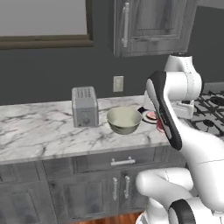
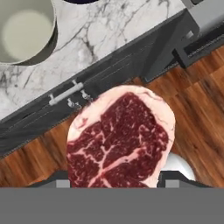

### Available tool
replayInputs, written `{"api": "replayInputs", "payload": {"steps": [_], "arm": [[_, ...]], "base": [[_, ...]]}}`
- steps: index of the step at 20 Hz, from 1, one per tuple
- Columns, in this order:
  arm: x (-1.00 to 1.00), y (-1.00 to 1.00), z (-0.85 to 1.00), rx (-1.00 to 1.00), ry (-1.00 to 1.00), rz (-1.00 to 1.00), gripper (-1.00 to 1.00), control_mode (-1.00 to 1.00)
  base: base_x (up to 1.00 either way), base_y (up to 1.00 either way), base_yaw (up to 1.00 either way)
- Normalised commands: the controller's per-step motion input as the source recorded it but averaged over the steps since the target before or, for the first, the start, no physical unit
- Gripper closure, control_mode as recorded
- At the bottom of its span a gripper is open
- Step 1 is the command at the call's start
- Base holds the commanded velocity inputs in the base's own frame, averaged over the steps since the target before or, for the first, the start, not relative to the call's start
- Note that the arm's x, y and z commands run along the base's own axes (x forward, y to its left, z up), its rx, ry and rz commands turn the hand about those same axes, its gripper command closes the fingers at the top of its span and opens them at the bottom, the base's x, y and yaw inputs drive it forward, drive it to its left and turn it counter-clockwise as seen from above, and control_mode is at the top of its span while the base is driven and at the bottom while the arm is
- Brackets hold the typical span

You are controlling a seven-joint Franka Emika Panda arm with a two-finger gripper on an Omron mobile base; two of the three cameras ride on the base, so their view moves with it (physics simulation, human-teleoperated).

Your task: Place one of the steaks on the plate and the other in the bowl. Then place the bowl in the fridge.

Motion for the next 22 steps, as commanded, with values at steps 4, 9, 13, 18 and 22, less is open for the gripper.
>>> {"api": "replayInputs", "payload": {"steps": [4,9,13,18,22], "arm": [[0.00,0.00,0.00,0.00,0.00,0.00,1.00,1.00],[0.00,0.00,0.00,0.00,0.00,0.00,1.00,1.00],[0.00,0.00,0.00,0.00,0.00,0.00,1.00,1.00],[0.00,0.00,0.00,0.00,0.00,0.00,1.00,1.00],[0.00,0.00,0.00,0.00,0.00,0.00,1.00,1.00]], "base": [[0.41,0.19,0.00],[0.71,0.28,-0.09],[0.52,0.04,-0.09],[0.53,0.34,-0.23],[0.01,0.39,-0.16]]}}
